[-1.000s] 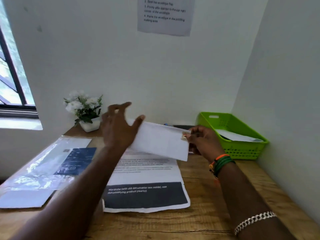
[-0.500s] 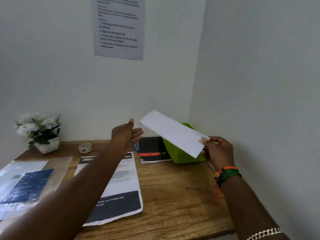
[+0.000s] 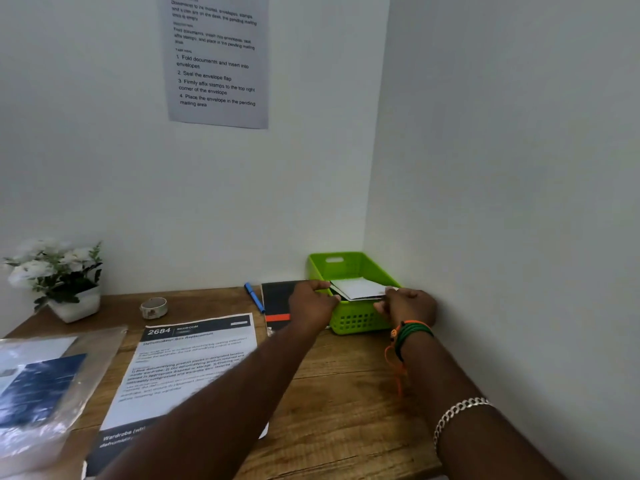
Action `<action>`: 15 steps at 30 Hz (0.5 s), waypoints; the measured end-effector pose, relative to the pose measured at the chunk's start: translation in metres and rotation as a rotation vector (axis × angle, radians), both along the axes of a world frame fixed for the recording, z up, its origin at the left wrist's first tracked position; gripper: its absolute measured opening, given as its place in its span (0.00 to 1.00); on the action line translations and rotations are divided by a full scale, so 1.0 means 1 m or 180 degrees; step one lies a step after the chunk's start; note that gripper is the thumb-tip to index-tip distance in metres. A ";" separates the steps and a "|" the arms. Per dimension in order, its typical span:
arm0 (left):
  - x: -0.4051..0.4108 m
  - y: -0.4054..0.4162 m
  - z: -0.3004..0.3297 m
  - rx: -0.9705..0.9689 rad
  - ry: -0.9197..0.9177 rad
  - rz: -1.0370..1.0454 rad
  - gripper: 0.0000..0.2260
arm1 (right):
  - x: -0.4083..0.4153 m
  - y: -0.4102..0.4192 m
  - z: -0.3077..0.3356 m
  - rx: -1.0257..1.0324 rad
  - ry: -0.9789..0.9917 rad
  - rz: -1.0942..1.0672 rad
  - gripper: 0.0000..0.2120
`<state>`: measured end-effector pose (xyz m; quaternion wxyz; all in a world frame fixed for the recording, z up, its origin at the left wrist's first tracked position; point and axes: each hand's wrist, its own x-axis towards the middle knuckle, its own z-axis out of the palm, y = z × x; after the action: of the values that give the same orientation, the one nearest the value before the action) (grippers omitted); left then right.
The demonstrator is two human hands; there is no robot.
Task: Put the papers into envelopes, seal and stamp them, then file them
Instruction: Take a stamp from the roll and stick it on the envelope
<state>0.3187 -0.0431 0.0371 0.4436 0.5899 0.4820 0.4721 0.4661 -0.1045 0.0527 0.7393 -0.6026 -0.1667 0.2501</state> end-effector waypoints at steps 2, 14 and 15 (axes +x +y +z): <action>-0.005 -0.005 -0.001 0.0089 0.0057 0.0044 0.13 | 0.000 0.002 -0.005 -0.0160 -0.0227 -0.0082 0.09; -0.205 0.034 -0.006 0.0631 0.2642 0.0279 0.21 | -0.091 0.010 -0.014 0.0245 -0.2335 0.0680 0.07; -0.227 0.037 -0.008 0.0606 0.2980 0.0163 0.25 | -0.105 0.019 -0.020 0.0151 -0.2588 0.0990 0.07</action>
<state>0.0918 -0.0062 0.0293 0.1111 0.7652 0.5989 0.2085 0.3610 -0.0856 0.0328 0.5806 -0.6027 -0.5388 0.0970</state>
